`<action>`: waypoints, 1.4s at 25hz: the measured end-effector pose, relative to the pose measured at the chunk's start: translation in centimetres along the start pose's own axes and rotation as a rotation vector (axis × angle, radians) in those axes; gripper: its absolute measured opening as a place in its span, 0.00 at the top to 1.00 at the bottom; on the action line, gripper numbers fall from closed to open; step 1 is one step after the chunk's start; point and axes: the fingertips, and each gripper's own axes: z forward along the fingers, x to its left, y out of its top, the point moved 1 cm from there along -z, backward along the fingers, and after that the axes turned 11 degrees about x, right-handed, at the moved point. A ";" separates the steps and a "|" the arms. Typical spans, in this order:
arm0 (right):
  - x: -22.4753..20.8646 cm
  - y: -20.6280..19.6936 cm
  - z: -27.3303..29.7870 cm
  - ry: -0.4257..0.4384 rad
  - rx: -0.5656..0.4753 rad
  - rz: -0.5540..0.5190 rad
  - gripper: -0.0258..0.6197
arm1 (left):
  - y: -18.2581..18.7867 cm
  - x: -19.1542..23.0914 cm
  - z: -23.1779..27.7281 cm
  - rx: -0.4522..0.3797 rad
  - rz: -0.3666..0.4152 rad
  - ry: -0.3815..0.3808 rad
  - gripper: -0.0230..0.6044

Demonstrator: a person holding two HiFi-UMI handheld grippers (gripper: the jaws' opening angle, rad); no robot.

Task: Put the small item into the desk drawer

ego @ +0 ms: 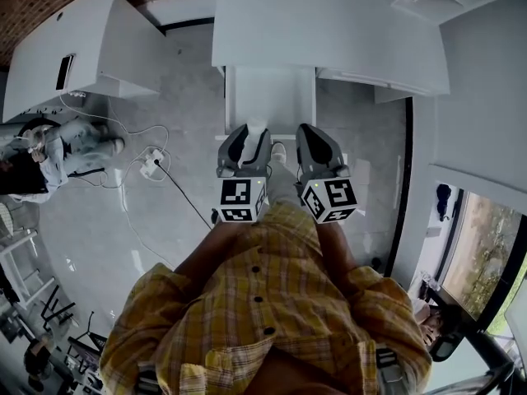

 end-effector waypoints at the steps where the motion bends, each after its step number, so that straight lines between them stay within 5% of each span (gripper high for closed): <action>1: -0.6 -0.1 0.4 0.004 0.004 0.006 0.96 | 0.0 -0.1 0.6 0.008 0.000 0.000 0.70; 22: -10.6 -3.1 8.6 0.021 0.130 0.055 0.96 | -3.5 1.9 14.7 0.244 -0.072 0.037 0.70; 35: -12.2 -6.1 12.5 0.034 0.203 0.049 0.96 | -7.8 5.1 20.9 0.333 -0.166 0.062 0.70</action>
